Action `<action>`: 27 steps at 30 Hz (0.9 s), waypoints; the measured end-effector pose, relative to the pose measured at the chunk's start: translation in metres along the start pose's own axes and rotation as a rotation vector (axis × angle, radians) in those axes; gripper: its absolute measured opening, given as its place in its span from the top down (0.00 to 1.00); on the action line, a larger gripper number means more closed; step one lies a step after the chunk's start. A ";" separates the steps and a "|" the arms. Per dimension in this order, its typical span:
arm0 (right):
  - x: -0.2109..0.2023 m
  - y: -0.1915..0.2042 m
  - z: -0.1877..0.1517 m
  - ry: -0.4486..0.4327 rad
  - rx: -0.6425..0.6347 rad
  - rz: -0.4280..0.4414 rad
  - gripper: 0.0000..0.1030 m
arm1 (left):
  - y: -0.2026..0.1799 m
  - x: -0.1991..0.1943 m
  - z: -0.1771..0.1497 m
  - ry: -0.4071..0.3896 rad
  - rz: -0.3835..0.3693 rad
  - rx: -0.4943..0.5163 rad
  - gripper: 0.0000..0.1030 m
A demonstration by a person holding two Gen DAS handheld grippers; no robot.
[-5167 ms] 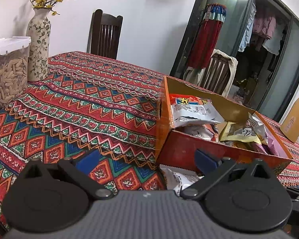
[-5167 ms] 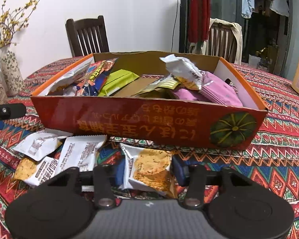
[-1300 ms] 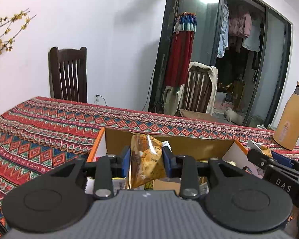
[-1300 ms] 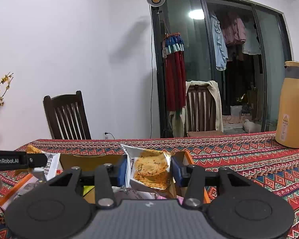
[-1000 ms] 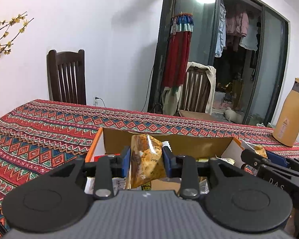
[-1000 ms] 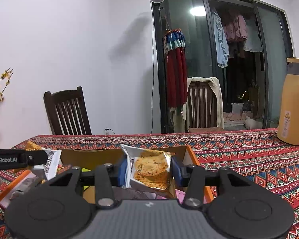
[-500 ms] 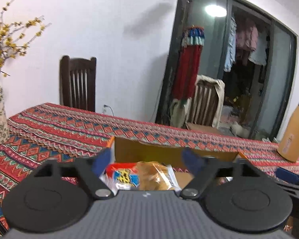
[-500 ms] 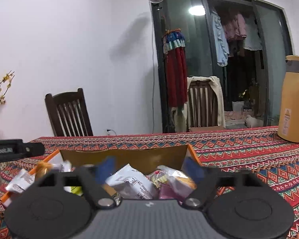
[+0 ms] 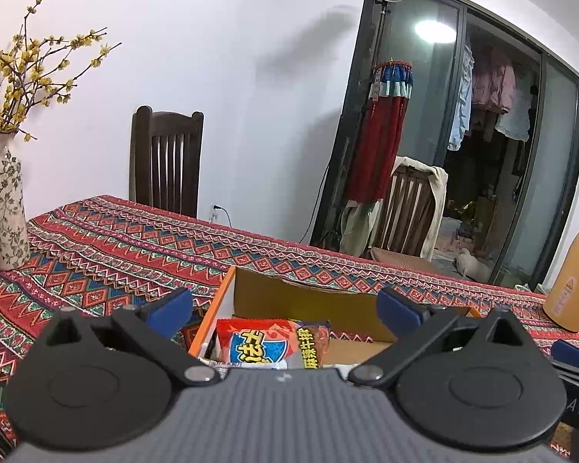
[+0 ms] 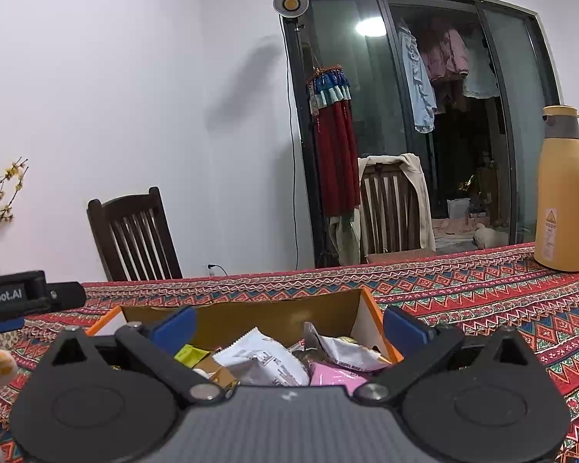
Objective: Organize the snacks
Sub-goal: 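Move both grippers back down to the snack pile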
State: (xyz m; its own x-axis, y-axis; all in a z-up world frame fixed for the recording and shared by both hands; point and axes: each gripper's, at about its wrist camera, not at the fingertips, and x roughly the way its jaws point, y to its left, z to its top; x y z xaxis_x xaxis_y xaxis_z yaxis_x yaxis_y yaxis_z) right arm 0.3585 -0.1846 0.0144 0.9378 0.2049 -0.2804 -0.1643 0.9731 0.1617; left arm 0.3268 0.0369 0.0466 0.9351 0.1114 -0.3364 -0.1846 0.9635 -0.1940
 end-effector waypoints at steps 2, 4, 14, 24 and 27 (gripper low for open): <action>0.000 -0.001 0.000 0.003 0.004 0.000 0.00 | -0.001 0.000 0.000 0.010 -0.003 0.006 0.00; -0.001 0.000 0.000 0.002 0.005 -0.001 0.00 | -0.002 -0.003 0.000 0.007 -0.010 0.008 0.00; -0.013 0.001 0.010 -0.019 0.006 -0.015 0.00 | -0.007 -0.020 0.010 -0.023 -0.020 0.002 0.00; -0.041 0.010 0.028 -0.017 -0.032 -0.008 0.00 | -0.001 -0.044 0.023 0.002 -0.034 0.016 0.00; -0.052 0.013 0.028 -0.010 -0.052 -0.011 0.00 | 0.005 -0.051 0.021 0.017 -0.046 0.026 0.00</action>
State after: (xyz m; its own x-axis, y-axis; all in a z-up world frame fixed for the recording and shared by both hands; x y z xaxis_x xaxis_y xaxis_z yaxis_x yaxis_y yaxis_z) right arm 0.3159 -0.1855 0.0574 0.9426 0.1931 -0.2723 -0.1692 0.9795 0.1089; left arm 0.2844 0.0410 0.0827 0.9371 0.0630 -0.3432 -0.1334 0.9735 -0.1856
